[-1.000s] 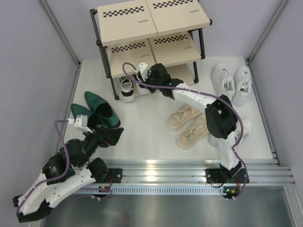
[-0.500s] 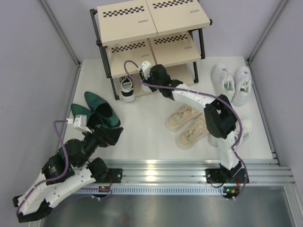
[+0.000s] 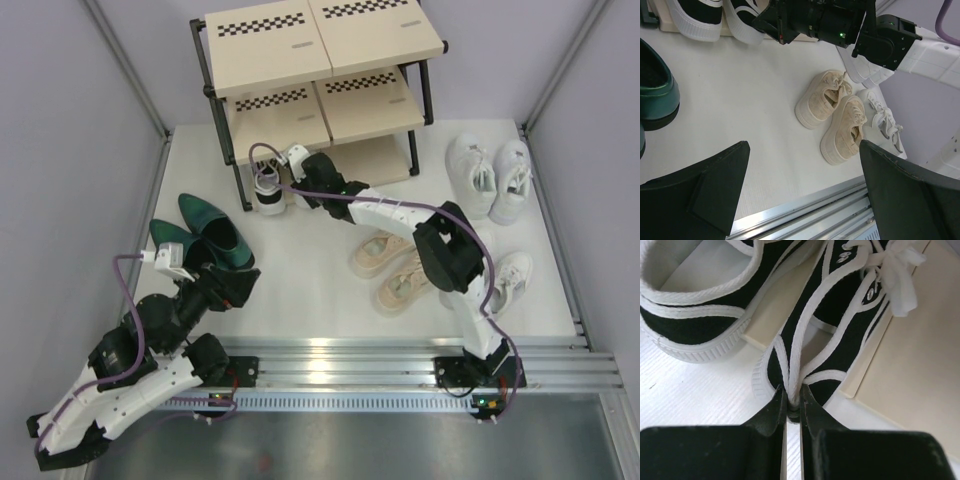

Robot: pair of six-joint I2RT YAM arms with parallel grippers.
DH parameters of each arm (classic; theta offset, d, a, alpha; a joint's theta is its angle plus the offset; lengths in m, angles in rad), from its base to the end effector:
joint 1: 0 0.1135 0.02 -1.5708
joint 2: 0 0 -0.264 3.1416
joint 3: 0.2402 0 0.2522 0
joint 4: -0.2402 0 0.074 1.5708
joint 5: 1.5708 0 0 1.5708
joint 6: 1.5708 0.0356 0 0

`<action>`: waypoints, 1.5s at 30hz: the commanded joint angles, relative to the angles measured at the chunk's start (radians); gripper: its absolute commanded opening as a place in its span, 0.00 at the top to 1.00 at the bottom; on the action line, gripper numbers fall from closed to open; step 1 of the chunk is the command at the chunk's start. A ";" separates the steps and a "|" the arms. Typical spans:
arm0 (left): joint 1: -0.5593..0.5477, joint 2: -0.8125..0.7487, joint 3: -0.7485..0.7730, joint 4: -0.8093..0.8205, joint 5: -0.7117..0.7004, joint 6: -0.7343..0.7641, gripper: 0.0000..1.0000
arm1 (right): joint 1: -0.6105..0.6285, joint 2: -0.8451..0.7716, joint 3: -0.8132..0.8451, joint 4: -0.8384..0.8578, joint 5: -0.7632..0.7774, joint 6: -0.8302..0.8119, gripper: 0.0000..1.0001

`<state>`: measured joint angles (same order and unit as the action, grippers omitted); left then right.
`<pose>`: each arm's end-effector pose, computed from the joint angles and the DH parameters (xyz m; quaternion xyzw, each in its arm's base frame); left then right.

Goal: Place and organize the shoes onto the shoe shelf
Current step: Adjust the shoe at the shoe shelf.

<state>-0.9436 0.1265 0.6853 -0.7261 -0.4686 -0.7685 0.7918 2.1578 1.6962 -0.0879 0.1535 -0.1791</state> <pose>0.0355 -0.0216 0.3099 -0.0843 0.7531 -0.3580 0.5455 0.3589 0.3558 0.2209 -0.3727 0.7868 0.0832 0.4848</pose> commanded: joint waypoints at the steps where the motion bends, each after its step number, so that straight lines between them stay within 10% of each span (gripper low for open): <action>1: -0.001 -0.013 0.028 0.014 -0.001 0.008 0.04 | 0.020 0.002 0.074 0.126 0.060 0.041 1.00; 45: -0.001 -0.051 0.007 0.014 -0.005 0.003 0.04 | 0.080 0.056 0.132 0.097 0.075 0.004 1.00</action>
<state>-0.9436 0.0868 0.6853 -0.7261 -0.4686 -0.7689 0.8368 2.2364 1.7950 -0.0757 0.2241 -0.1291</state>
